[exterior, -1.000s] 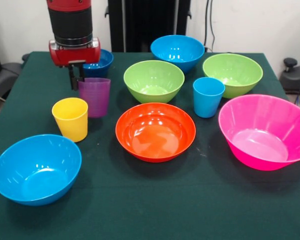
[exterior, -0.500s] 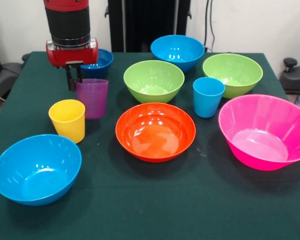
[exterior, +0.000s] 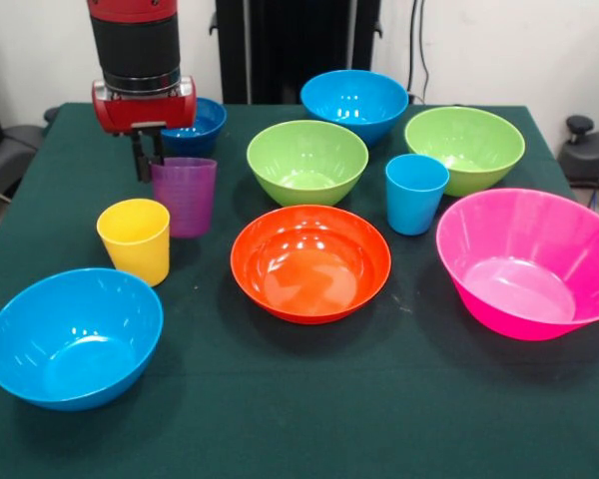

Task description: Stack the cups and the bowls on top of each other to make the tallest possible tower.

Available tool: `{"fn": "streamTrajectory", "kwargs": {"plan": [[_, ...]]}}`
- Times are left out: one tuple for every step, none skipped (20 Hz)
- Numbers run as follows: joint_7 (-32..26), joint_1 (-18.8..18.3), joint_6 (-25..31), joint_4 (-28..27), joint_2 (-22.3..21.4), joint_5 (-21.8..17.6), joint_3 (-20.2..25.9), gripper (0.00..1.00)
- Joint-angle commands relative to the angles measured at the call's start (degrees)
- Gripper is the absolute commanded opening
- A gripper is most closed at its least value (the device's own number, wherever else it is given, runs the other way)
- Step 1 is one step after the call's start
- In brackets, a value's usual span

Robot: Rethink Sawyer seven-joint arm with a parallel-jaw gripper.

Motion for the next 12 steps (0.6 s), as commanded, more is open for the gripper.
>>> {"fn": "streamTrajectory", "kwargs": {"plan": [[-0.41,2.6,5.73,-2.71,3.27,0.64,-0.22,0.0],[-0.35,2.65,5.75,-2.71,3.24,0.64,-0.29,1.0],[-0.36,2.65,5.73,-2.71,3.24,0.62,-0.28,1.0],[-0.38,2.65,5.72,-2.7,3.23,0.6,-0.28,1.0],[-0.36,2.7,5.76,-2.76,3.23,0.59,-0.31,1.0],[-0.35,2.73,5.79,-2.78,3.22,0.58,-0.34,1.0],[-0.32,2.75,5.71,-2.78,3.24,0.54,-0.35,1.0],[-0.28,2.77,5.64,-2.77,3.26,0.51,-0.36,1.0],[-0.21,2.78,5.6,-2.73,3.24,0.51,-0.38,1.0],[-0.2,2.77,5.55,-2.71,3.24,0.51,-0.36,1.0],[-0.21,2.79,5.49,-2.66,3.23,0.47,-0.35,1.0],[-0.23,2.8,5.47,-2.65,3.22,0.46,-0.34,1.0]]}}
